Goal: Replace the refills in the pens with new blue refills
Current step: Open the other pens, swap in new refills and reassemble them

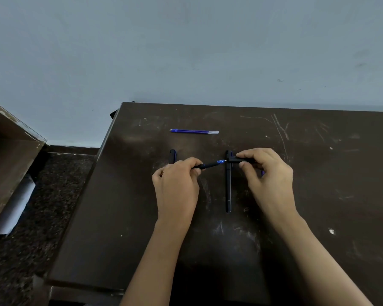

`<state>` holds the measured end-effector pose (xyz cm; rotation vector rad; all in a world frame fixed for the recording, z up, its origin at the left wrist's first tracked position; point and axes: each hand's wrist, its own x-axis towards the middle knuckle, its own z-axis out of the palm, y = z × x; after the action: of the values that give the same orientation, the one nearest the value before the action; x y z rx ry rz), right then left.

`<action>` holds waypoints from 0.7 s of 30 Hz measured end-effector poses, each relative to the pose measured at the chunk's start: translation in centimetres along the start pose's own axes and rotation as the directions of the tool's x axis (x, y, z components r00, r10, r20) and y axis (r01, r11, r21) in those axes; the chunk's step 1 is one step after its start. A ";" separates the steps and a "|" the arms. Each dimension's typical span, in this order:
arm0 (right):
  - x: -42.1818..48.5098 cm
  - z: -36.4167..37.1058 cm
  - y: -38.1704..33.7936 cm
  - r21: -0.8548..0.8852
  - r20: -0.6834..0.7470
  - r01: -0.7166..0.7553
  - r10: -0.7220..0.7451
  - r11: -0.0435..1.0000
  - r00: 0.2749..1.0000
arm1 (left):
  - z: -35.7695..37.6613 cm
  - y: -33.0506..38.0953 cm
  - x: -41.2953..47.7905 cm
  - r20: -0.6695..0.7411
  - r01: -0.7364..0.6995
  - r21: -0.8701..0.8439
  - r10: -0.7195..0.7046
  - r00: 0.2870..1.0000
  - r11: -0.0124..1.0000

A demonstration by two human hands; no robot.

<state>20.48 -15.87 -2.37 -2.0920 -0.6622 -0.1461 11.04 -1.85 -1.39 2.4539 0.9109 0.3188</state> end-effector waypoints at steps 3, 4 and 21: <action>-0.2 0.4 0.0 -0.013 0.049 0.046 -0.045 0.999 0.998 | 0.3 0.4 -0.1 0.058 -0.055 0.029 0.053 0.997 0.998; -0.2 0.6 0.0 -0.021 0.066 0.059 -0.057 0.998 0.996 | 0.4 0.5 -0.1 0.076 -0.082 0.034 0.080 0.994 0.996; -0.7 1.2 -0.6 0.025 0.136 -0.040 0.036 0.999 0.990 | 0.9 1.4 -0.9 0.071 -0.174 0.028 0.171 0.983 0.984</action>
<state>19.42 -14.88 -2.83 -2.0996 -0.7010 0.0275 11.51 -3.70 -1.44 2.5644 0.6815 0.2789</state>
